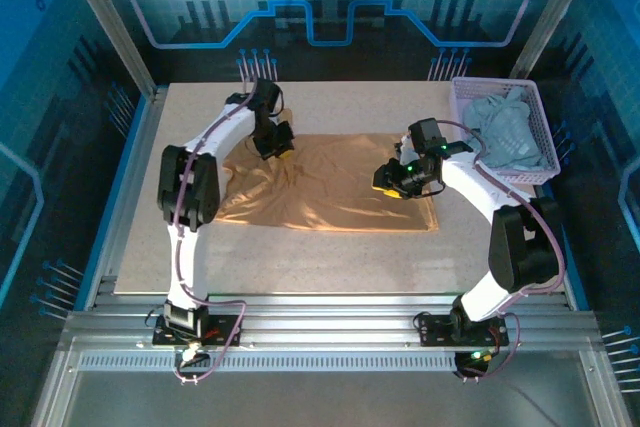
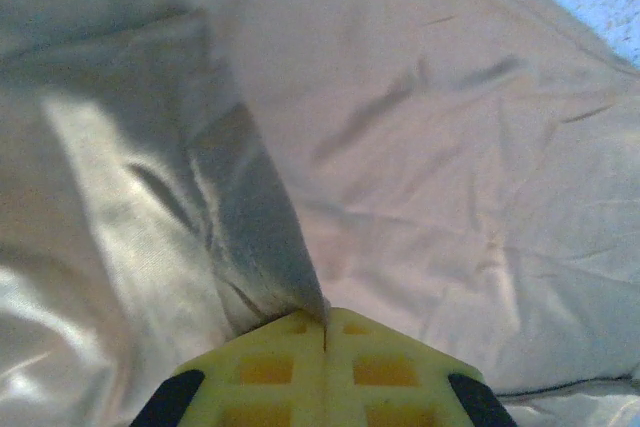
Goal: Fold and stack the t-shirts
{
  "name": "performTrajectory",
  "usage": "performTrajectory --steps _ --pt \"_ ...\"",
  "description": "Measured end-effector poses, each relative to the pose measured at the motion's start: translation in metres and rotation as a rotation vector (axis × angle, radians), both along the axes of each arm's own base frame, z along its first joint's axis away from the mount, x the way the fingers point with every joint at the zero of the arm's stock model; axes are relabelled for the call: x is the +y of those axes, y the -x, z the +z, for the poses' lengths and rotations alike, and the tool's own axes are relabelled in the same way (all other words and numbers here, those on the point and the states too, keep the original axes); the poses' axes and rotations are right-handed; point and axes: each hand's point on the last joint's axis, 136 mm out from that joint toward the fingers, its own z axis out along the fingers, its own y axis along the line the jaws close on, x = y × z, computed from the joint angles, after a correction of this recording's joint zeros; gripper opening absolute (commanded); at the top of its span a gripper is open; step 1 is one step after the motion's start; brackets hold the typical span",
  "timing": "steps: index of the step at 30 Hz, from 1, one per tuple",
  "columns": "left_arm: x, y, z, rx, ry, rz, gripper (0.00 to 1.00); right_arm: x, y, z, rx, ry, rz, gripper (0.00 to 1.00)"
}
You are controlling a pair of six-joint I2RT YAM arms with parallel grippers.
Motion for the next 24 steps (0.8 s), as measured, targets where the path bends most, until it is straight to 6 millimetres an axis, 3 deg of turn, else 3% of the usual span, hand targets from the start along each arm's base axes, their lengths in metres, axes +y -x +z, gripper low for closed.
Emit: performTrajectory --steps 2,3,4,5,6,9,12,15,18,21,24 --pt "-0.01 -0.004 -0.009 0.017 0.015 -0.017 0.11 0.0 0.0 0.0 0.0 0.0 0.0 0.4" --pt "-0.014 -0.004 -0.012 0.026 0.018 -0.026 0.25 0.0 0.001 -0.001 0.001 0.0 0.0 0.41" --pt "-0.017 -0.005 -0.015 0.033 0.021 -0.033 0.47 0.0 0.001 -0.001 0.004 0.001 0.0 0.41" --pt "-0.021 -0.006 -0.018 0.04 0.025 -0.041 0.59 0.0 0.002 -0.002 0.006 0.002 0.0 0.41" --pt "-0.023 -0.007 -0.018 0.042 0.025 -0.044 0.61 0.0 0.002 -0.002 0.007 0.002 0.0 0.41" --pt "-0.027 -0.005 -0.017 0.043 0.022 -0.055 0.62 0.0 0.002 -0.002 0.007 0.002 0.0 0.4" --pt "-0.02 0.003 -0.012 0.026 -0.003 -0.049 0.55 -0.001 0.002 -0.002 0.006 0.002 0.0 0.39" --pt "0.001 0.03 0.0 0.033 -0.038 0.001 0.44 -0.003 0.001 -0.004 0.007 0.018 -0.01 0.37" --pt "0.032 0.064 0.012 0.064 -0.034 0.1 0.36 -0.015 0.002 -0.011 0.036 0.05 -0.052 0.28" --pt "0.066 0.092 -0.001 0.13 -0.037 0.218 0.26 -0.037 0.003 -0.028 0.109 0.083 -0.121 0.28" --pt "0.095 0.121 -0.033 0.247 -0.067 0.333 0.21 -0.054 0.009 -0.053 0.215 0.145 -0.156 0.3"
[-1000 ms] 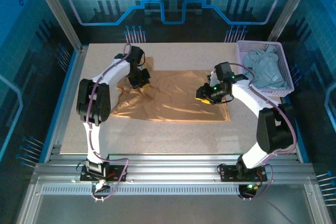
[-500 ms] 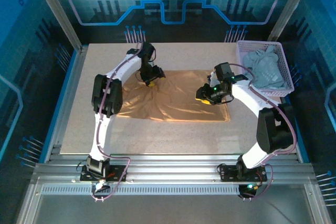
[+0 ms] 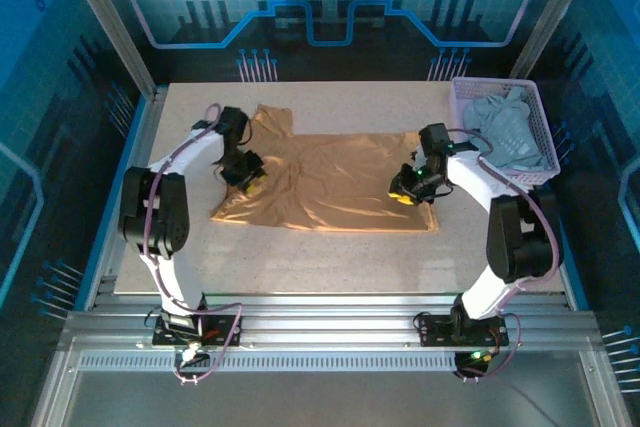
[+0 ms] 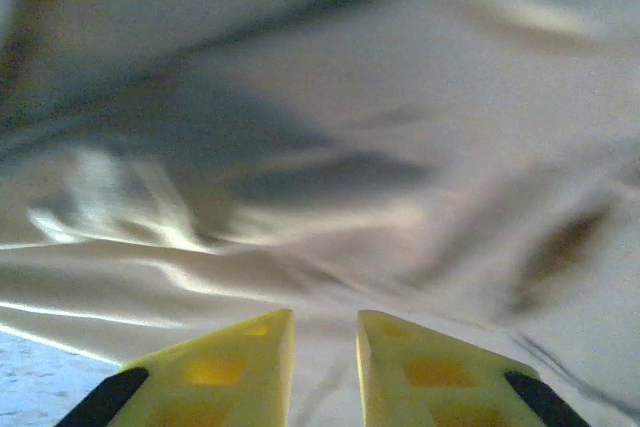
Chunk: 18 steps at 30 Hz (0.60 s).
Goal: Fold and stack the t-shirts
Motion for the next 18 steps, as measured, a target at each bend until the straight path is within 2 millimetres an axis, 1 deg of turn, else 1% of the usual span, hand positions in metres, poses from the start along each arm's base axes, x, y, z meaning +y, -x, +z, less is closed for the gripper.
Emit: performTrajectory --steps 2,4,5,7,9,12,15,18 --pt "0.019 0.019 -0.018 0.075 -0.031 0.069 0.19 -0.006 0.007 -0.018 0.084 0.041 -0.005 0.3" --pt "0.035 0.034 -0.03 0.125 -0.063 0.129 0.19 -0.012 0.014 -0.031 0.149 0.081 -0.007 0.3" --pt "0.042 0.039 -0.034 0.145 -0.07 0.159 0.19 -0.015 0.017 -0.037 0.178 0.104 -0.008 0.3" --pt "0.054 0.043 -0.033 0.151 -0.091 0.207 0.18 -0.021 0.022 -0.044 0.229 0.14 -0.009 0.3" --pt "0.064 0.048 -0.034 0.162 -0.12 0.242 0.18 -0.023 0.023 -0.044 0.254 0.157 -0.008 0.3" --pt "0.073 0.059 -0.034 0.178 -0.15 0.277 0.18 -0.025 0.027 -0.045 0.279 0.179 -0.004 0.31" --pt "0.078 0.074 -0.034 0.202 -0.164 0.31 0.18 -0.024 0.035 -0.045 0.305 0.202 0.015 0.32" --pt "0.081 0.094 -0.034 0.233 -0.164 0.356 0.18 -0.018 0.048 -0.046 0.332 0.214 0.049 0.33"
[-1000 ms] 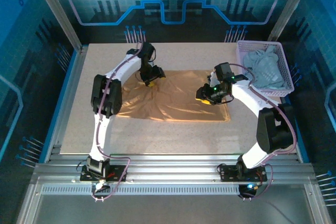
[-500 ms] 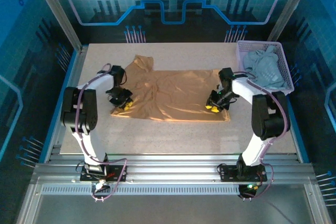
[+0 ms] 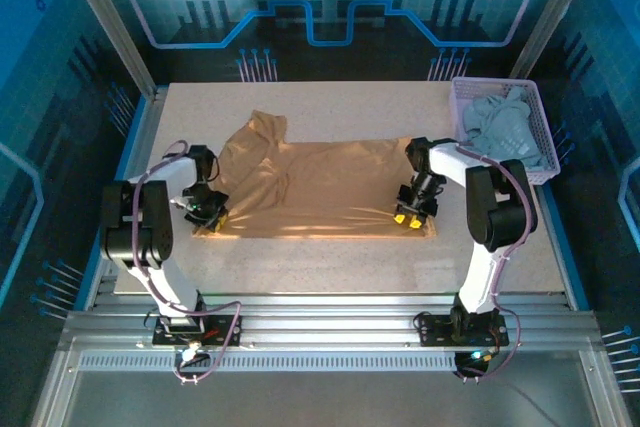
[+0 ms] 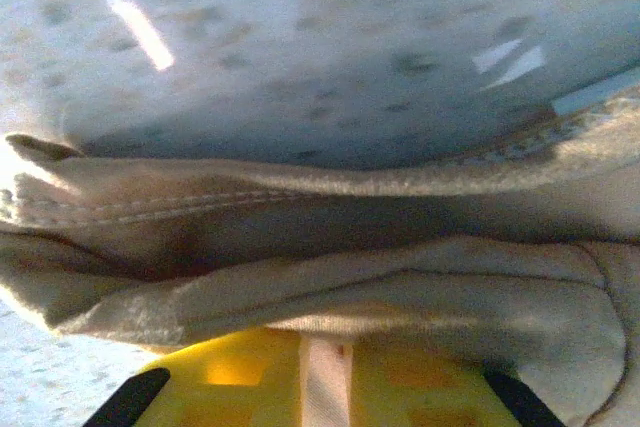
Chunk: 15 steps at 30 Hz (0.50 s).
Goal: Fold and stack the t-shirts
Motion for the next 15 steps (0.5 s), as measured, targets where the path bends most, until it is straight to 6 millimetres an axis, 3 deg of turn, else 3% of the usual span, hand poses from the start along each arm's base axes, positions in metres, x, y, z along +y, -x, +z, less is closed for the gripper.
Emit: performTrajectory --steps 3,5,7,9,12,15 --pt "0.002 0.022 0.0 0.032 -0.005 0.048 0.2 0.008 0.018 0.001 0.03 0.003 0.038 0.36" --pt "0.005 0.035 0.002 0.058 -0.024 0.072 0.26 0.011 0.026 0.003 0.049 0.011 0.062 0.41" --pt "0.01 0.039 0.006 0.072 -0.056 0.087 0.35 0.01 0.026 0.007 0.044 0.018 0.068 0.47" --pt "0.017 0.03 0.017 0.056 -0.092 0.086 0.42 0.008 0.015 0.018 0.001 0.028 0.068 0.51" --pt "0.024 -0.025 0.051 -0.099 -0.138 0.046 0.52 0.01 -0.025 0.047 -0.145 0.029 0.058 0.52" --pt "0.018 -0.111 0.093 -0.294 -0.145 -0.046 0.58 0.007 -0.084 0.082 -0.331 0.027 0.024 0.51"
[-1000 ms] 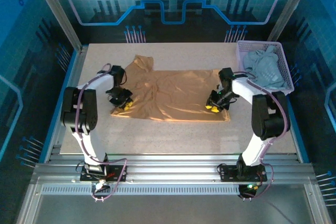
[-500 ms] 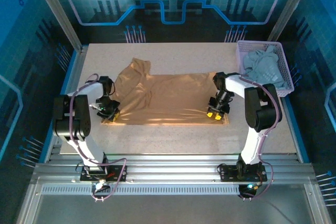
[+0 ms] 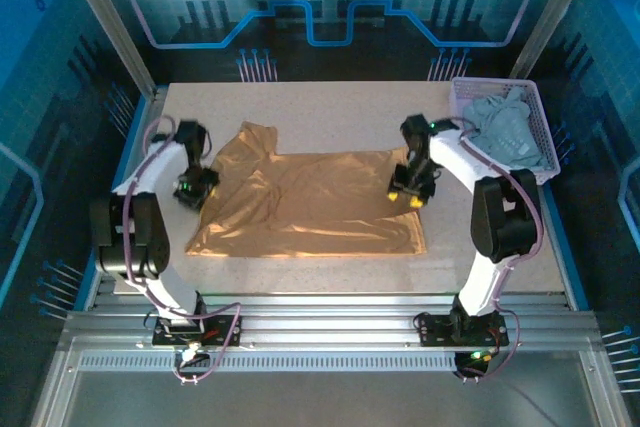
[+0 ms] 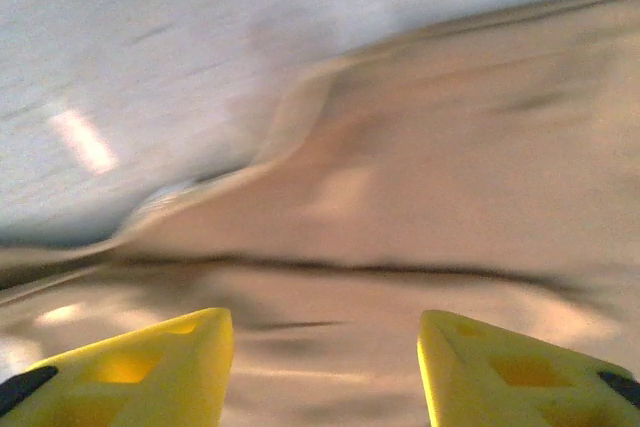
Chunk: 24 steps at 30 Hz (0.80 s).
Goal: Fold and stack the t-shirts
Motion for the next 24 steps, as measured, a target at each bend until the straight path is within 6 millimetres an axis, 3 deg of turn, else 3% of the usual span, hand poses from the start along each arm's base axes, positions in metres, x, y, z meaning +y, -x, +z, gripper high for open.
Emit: performTrajectory --steps 2,4,6,8,10,12,16,19,24 --pt "-0.011 -0.071 0.019 -0.125 -0.001 -0.103 0.61 -0.007 -0.042 0.017 -0.104 0.005 -0.034 0.51" --pt "-0.022 -0.125 0.021 -0.2 0.007 -0.19 0.62 -0.017 -0.076 0.019 -0.164 0.023 -0.064 0.51" --pt "-0.031 -0.17 0.012 -0.245 0.012 -0.264 0.66 -0.027 -0.103 0.009 -0.192 0.049 -0.09 0.51" --pt "-0.034 -0.199 -0.006 -0.261 0.01 -0.316 0.68 -0.035 -0.121 -0.01 -0.181 0.063 -0.106 0.5" --pt "-0.034 -0.212 -0.029 -0.251 0.01 -0.352 0.69 -0.039 -0.133 -0.03 -0.158 0.069 -0.115 0.49" --pt "-0.034 -0.213 -0.048 -0.227 0.015 -0.372 0.7 -0.04 -0.14 -0.047 -0.138 0.073 -0.112 0.44" --pt "-0.031 -0.215 -0.065 -0.227 0.01 -0.399 0.7 -0.035 -0.153 -0.072 -0.113 0.056 -0.102 0.3" --pt "-0.03 -0.217 -0.071 -0.239 -0.001 -0.42 0.7 -0.036 -0.156 -0.07 -0.109 0.054 -0.106 0.17" --pt "-0.026 -0.219 -0.071 -0.243 -0.031 -0.434 0.69 -0.033 -0.158 -0.07 -0.111 0.044 -0.108 0.08"
